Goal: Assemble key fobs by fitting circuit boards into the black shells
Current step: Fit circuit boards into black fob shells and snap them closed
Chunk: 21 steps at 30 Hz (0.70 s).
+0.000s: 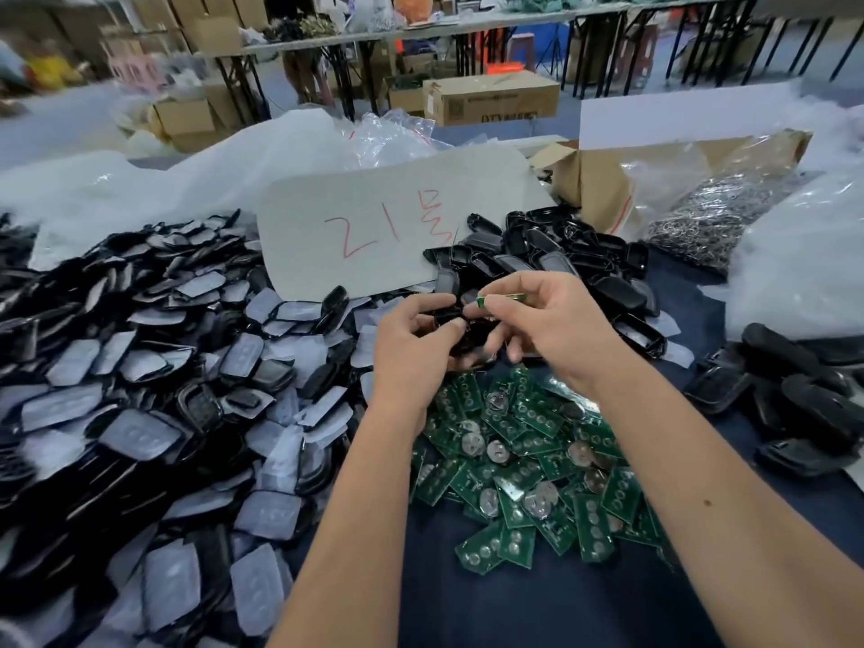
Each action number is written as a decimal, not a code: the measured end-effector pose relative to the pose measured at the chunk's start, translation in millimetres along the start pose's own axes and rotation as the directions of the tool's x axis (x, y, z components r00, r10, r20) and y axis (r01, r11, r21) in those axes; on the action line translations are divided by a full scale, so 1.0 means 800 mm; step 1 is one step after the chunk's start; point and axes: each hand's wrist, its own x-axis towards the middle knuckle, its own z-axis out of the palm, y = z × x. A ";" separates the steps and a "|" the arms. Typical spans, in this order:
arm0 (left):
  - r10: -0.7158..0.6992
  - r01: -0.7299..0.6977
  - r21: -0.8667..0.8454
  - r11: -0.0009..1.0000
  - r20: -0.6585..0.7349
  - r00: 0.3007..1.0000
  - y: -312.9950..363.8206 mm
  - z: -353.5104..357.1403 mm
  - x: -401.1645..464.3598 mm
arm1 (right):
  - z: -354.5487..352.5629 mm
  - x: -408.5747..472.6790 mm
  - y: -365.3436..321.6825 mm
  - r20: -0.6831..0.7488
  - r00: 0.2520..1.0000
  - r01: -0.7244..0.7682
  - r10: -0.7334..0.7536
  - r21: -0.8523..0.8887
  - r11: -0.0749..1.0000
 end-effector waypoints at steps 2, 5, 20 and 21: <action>0.022 -0.021 0.015 1.000 -0.037 0.999 -0.001 -0.001 0.003 | -0.002 0.003 0.004 -0.004 0.999 0.034 -0.034 -0.002 0.999; 0.043 -0.040 0.055 0.998 -0.057 0.997 -0.001 0.001 0.010 | -0.005 0.001 0.012 -0.031 0.996 0.086 -0.086 -0.001 0.996; 0.069 -0.067 0.027 0.997 -0.096 0.993 -0.010 0.018 0.013 | -0.009 0.000 0.018 -0.063 0.992 0.111 -0.111 -0.003 0.994; 0.054 -0.052 0.016 0.998 -0.091 0.994 -0.010 0.019 0.013 | -0.009 0.000 0.019 -0.098 0.985 0.140 -0.143 -0.038 0.989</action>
